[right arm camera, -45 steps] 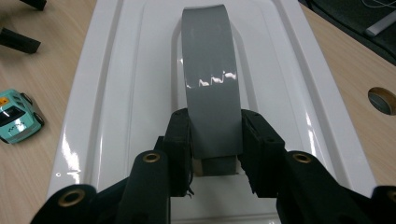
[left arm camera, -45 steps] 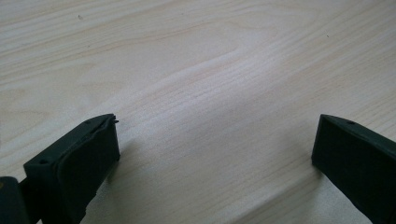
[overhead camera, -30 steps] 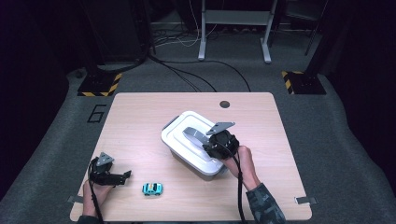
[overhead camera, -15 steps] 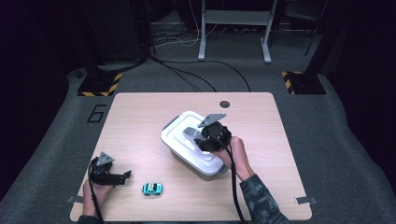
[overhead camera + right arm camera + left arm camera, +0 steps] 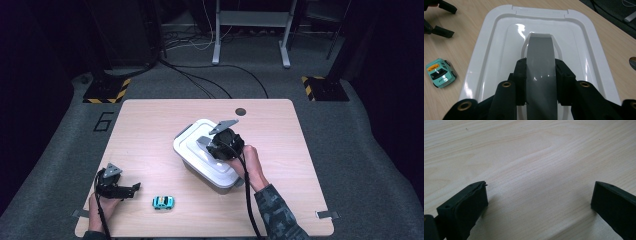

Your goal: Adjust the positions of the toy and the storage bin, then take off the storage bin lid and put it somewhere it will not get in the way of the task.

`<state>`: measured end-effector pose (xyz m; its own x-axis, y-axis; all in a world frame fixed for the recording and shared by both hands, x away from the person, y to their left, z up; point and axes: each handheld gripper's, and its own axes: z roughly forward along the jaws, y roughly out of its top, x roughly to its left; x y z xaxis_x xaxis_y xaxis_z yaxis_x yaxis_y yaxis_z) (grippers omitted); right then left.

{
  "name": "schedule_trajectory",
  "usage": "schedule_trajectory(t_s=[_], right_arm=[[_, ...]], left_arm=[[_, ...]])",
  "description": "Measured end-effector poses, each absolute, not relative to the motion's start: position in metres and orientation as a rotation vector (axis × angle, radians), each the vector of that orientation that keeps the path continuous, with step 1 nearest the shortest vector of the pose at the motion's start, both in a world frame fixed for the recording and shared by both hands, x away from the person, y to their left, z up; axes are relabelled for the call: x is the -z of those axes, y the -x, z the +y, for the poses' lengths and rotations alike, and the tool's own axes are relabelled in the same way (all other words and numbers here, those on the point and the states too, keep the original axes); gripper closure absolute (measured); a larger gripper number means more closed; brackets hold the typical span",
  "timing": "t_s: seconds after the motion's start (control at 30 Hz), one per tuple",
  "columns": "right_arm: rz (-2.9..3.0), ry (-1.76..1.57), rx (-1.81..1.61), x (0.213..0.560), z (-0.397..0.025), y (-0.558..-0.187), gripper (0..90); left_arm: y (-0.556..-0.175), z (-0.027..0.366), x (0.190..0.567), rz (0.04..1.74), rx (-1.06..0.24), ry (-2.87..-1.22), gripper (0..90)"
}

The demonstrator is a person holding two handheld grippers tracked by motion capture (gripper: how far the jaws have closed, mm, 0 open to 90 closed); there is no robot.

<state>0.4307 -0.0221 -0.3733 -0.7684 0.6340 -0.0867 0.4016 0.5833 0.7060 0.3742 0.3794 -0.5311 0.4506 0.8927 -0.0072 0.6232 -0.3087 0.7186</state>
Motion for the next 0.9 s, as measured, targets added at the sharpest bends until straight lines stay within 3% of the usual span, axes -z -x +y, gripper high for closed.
schedule_trajectory(t_s=[0.9], right_arm=[[2.445, -0.835, -1.019, 0.360, -0.030, -0.418, 66.6]], left_arm=[[-0.374, 0.379, 0.531, 1.261, -0.527, -2.044, 0.2]])
